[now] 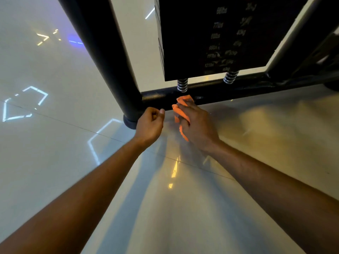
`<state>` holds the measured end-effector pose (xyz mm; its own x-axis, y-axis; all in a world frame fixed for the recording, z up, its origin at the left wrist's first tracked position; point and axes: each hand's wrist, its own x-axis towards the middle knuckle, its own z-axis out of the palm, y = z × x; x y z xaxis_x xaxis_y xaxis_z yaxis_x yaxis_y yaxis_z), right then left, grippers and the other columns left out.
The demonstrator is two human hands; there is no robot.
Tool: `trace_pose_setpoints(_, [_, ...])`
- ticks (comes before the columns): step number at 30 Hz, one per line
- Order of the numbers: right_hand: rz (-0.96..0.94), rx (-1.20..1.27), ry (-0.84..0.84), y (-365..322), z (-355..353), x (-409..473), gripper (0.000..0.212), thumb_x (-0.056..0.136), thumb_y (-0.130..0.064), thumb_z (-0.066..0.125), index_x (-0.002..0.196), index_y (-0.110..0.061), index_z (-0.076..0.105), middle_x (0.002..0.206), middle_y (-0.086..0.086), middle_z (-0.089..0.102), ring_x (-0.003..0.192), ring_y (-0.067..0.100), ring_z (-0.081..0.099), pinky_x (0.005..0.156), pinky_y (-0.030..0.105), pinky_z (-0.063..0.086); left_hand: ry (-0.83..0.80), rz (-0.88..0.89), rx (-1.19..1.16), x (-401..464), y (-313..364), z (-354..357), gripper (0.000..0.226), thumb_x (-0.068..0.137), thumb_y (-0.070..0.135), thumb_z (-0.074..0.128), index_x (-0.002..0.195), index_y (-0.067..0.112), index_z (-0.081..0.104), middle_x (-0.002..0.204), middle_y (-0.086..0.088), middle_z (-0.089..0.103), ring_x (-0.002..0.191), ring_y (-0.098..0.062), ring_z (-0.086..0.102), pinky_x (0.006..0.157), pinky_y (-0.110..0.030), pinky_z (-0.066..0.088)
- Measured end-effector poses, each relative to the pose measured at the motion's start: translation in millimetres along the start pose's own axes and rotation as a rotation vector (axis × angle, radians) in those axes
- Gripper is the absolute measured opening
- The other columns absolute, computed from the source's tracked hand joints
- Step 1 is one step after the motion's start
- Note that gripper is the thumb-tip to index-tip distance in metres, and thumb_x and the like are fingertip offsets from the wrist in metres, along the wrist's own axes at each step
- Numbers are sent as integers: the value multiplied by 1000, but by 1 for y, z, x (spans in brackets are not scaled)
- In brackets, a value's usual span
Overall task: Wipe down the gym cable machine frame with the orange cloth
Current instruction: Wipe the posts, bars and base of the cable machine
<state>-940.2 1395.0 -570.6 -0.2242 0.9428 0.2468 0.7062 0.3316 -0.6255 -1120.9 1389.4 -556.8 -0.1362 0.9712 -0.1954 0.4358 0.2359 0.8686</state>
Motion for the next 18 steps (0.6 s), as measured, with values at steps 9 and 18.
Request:
trace_pose_setpoints(9, [25, -113, 186, 42, -56, 10, 45, 111, -25, 51, 155, -18, 57, 163, 8, 50, 153, 26, 44, 118, 36, 40, 39, 180, 144, 28, 28, 25, 19, 114, 36, 51, 109, 19, 59, 94, 1, 67, 85, -10, 65, 78, -27, 53])
trace_pose_setpoints(18, [-17, -455, -11, 68, 3, 39, 79, 110, -59, 10, 174, -12, 3, 181, 16, -9, 165, 44, -17, 130, 67, -10, 210, 422, 614, 59, 15, 10, 20, 107, 24, 57, 125, 18, 65, 125, -6, 60, 115, -26, 54, 92, -33, 34])
